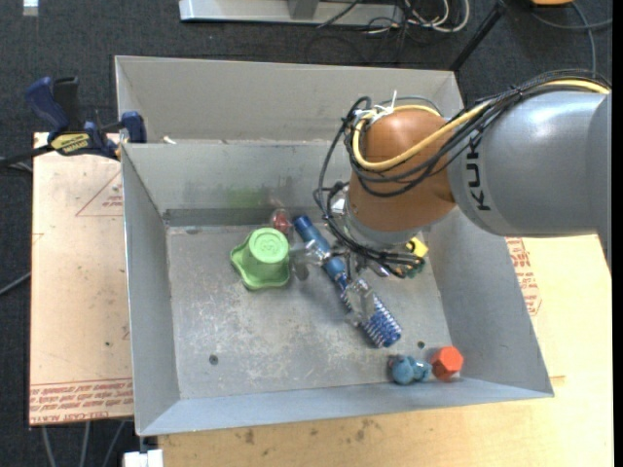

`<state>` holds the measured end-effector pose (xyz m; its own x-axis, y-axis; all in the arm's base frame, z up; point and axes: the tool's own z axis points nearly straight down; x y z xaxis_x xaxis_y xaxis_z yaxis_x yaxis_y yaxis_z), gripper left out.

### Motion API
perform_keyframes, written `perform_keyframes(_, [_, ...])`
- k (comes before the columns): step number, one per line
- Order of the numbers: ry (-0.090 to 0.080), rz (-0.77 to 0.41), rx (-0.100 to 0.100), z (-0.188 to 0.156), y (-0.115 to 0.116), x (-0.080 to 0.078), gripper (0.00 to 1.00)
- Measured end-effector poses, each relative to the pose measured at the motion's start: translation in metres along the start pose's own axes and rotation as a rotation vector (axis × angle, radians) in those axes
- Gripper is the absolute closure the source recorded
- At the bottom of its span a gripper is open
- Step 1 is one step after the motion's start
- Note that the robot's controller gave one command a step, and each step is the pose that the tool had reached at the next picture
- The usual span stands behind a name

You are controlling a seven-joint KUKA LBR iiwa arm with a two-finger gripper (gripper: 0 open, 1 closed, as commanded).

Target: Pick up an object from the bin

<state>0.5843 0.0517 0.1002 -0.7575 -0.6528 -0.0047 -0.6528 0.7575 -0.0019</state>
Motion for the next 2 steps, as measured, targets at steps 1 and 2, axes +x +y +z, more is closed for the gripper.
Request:
perform_keyframes(1, [0.0, -0.329, -0.003, 0.0306, -0.0411, -0.0487, 0.0])
perform_keyframes(2, [-0.003, -0.325, -0.004, 0.0305, -0.0408, -0.0494, 0.0])
